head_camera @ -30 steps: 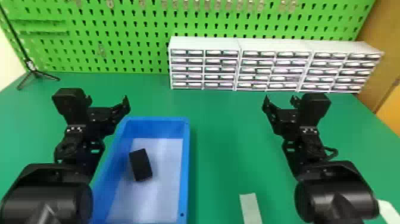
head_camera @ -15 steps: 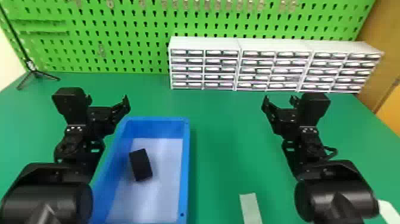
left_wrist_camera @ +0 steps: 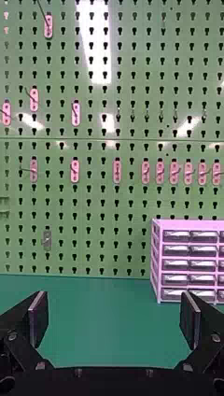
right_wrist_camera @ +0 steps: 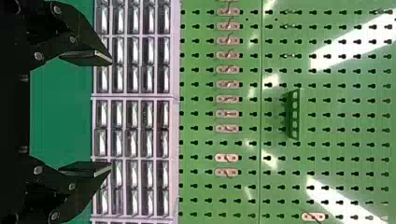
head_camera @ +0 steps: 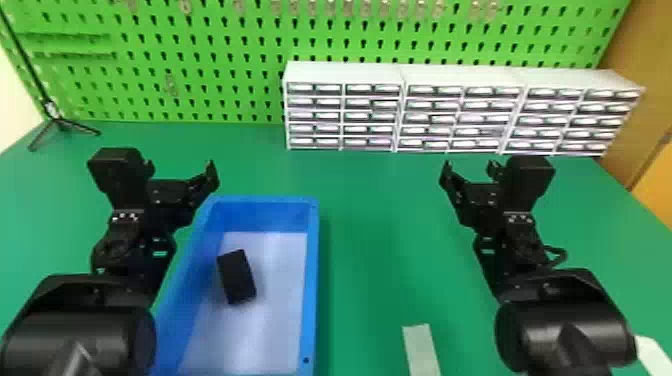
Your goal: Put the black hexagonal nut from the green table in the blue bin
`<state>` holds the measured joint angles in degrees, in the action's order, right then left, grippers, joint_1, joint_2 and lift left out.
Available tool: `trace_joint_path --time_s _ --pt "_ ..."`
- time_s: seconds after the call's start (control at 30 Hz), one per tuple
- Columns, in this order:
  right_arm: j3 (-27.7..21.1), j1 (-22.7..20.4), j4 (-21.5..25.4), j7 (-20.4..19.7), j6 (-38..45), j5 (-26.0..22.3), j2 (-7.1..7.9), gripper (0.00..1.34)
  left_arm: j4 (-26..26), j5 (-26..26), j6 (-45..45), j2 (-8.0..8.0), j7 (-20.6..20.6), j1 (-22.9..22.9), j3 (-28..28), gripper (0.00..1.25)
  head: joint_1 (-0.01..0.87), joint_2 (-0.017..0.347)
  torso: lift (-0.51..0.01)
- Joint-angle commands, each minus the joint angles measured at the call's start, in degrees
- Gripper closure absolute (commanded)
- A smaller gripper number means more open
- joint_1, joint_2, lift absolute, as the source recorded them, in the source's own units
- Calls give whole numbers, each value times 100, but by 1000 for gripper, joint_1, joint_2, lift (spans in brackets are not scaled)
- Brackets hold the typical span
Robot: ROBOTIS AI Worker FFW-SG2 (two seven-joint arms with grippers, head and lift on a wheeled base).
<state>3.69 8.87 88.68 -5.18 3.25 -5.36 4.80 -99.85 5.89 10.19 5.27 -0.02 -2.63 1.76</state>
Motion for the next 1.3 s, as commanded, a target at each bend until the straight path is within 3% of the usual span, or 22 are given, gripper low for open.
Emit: trace_joint_path --time_s 0.0,1.27 --pt "-9 1 0 0 0 0 -5 467 0 0 0 0 -6 0 0 200 686 28 -96" --pt "-27 1 0 0 18 -35 -5 467 0 18 0 0 -6 0 0 200 686 28 -96"
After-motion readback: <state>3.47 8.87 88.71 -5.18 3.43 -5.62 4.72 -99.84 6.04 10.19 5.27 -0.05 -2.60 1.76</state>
